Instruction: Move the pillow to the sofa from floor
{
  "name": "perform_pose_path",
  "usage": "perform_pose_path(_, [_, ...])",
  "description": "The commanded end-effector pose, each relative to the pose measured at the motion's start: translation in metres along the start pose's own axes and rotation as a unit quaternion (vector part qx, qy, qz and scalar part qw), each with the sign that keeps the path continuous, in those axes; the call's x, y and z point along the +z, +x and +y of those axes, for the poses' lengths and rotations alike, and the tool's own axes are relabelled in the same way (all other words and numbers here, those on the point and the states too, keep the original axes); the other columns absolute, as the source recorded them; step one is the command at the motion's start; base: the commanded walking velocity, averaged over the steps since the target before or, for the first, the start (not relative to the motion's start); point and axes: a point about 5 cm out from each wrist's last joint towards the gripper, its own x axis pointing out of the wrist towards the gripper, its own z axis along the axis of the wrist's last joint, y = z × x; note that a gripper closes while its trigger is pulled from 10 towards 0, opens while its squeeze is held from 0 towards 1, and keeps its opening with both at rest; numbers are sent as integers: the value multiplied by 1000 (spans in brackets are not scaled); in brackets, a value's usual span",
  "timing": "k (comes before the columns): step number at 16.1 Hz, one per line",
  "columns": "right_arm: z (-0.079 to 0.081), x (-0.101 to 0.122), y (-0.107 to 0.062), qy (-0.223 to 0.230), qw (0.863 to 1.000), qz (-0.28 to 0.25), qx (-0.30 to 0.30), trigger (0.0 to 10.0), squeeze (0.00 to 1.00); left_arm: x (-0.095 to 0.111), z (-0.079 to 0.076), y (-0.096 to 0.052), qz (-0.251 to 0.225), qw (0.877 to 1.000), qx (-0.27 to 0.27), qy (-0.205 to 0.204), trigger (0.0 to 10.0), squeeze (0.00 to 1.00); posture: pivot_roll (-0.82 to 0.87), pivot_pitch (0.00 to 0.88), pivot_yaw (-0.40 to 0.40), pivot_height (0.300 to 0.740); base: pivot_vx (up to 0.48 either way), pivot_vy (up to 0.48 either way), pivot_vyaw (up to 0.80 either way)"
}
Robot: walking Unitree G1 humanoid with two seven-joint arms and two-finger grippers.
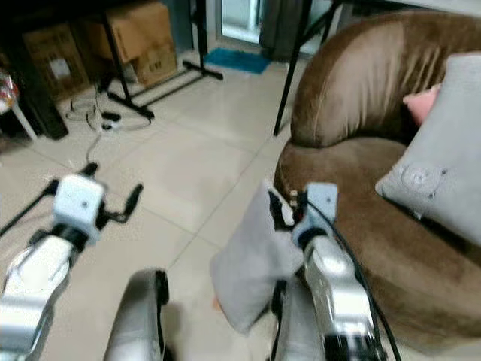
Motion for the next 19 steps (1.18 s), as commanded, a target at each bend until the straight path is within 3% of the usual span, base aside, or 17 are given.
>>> perform_pose_path(1, [2, -6, 4, 1, 1000, 14, 11, 10000, 0, -3, -4, 2, 4, 1000, -23, 6, 10000, 0, 89, 0, -28, 451, 0, 0, 0])
perform_pose_path(4, [6, -23, 28, 21, 998, 64, 12, 10000, 0, 0, -6, 6, -3, 997, -74, 20, 10000, 0, 106, 0, -68, 421, 0, 0, 0])
perform_pose_path(5, [7, -24, 35, 17, 997, 69, 18, 10000, 333, 3, -6, 3, -6, 996, -84, 15, 10000, 0, 115, 17, -91, 421, 0, 0, 0])
perform_pose_path(6, [11, -20, 46, 35, 997, 58, 28, 10000, 1000, 4, -7, -3, -5, 995, -101, 12, 10000, 0, 121, 65, -106, 421, 0, 0, 0])
perform_pose_path(9, [8, -5, 62, 47, 998, 33, 12, 10000, 1000, 2, -10, -23, 5, 994, -113, -7, 10000, 0, 113, 131, -138, 421, 0, 0, 0])
perform_pose_path(11, [3, -3, 64, 48, 998, 32, 0, 10000, 1000, 3, -13, -34, 8, 993, -117, -9, 10000, 0, 123, 153, -158, 421, 0, 0, 0])
perform_pose_path(13, [-9, -8, 67, 10, 998, 58, -30, 10000, 1000, 7, -15, -50, 17, 992, -125, -19, 10000, 0, 137, 170, -163, 421, 0, 0, 0])
perform_pose_path(16, [-22, -10, 67, -2, 994, 83, -69, 10000, 1000, 12, -17, -57, 21, 987, -154, -31, 10000, 0, 144, 189, -149, 421, 0, 0, 0])
perform_pose_path(17, [-26, -11, 67, 10, 993, 94, -76, 10000, 0, 14, -18, -59, 20, 985, -170, -35, 10000, 0, 151, 193, -144, 421, 0, 0, 0])
perform_pose_path(19, [-27, -11, 67, 17, 992, 101, -71, 10000, 0, 16, -17, -61, 23, 983, -177, -33, 10000, 0, 162, 192, -134, 421, 0, 0, 0])
